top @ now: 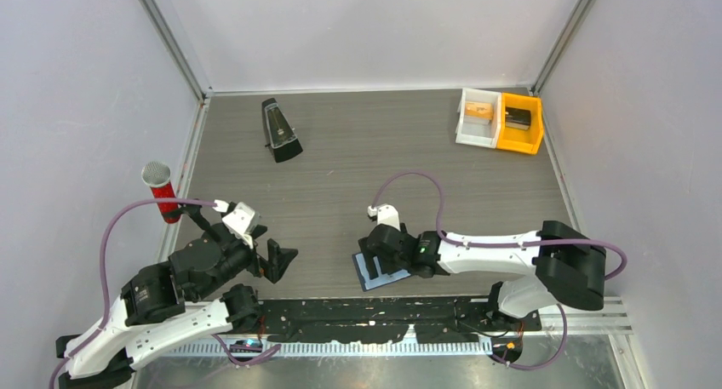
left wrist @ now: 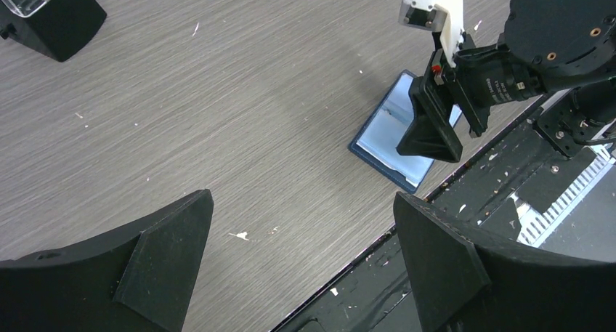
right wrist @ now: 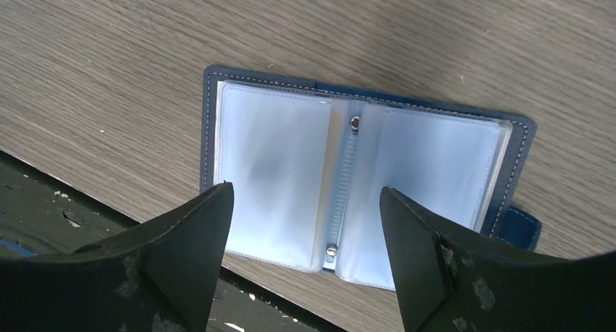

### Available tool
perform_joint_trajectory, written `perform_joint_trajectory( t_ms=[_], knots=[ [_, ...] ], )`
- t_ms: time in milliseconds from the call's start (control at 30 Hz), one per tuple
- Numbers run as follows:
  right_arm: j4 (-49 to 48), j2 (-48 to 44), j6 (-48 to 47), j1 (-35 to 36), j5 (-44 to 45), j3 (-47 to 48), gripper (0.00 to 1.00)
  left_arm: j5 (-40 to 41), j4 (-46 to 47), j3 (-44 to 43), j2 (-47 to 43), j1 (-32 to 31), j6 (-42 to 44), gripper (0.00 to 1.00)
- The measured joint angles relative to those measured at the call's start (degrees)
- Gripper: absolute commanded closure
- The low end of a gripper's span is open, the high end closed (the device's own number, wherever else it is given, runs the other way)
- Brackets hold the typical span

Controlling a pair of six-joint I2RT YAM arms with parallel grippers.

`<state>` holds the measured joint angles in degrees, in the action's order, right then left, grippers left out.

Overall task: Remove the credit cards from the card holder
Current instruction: Remove the credit card from the card holder.

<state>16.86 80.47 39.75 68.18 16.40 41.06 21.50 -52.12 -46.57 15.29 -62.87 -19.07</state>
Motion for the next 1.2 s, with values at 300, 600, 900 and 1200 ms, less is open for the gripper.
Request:
perform_joint_trajectory(
  t_ms=[300,600,900,1200],
  knots=[
    [-0.09,4.74,1.51,2.25,1.73,2.19,0.16,0.02,0.00,0.00,0.13,0.00,-0.02,0.01],
    [1.90,9.46,2.56,4.85,4.98,6.43,0.15,0.09,0.00,0.00,0.70,0.00,-0.04,0.01],
    [4.79,9.38,3.17,6.14,5.33,9.18,0.16,0.59,0.00,0.00,0.57,0.00,-0.04,0.01],
    [5.27,9.25,3.67,6.95,5.27,10.08,0.18,0.61,0.02,0.00,0.07,0.00,-0.04,0.01]
  ],
)
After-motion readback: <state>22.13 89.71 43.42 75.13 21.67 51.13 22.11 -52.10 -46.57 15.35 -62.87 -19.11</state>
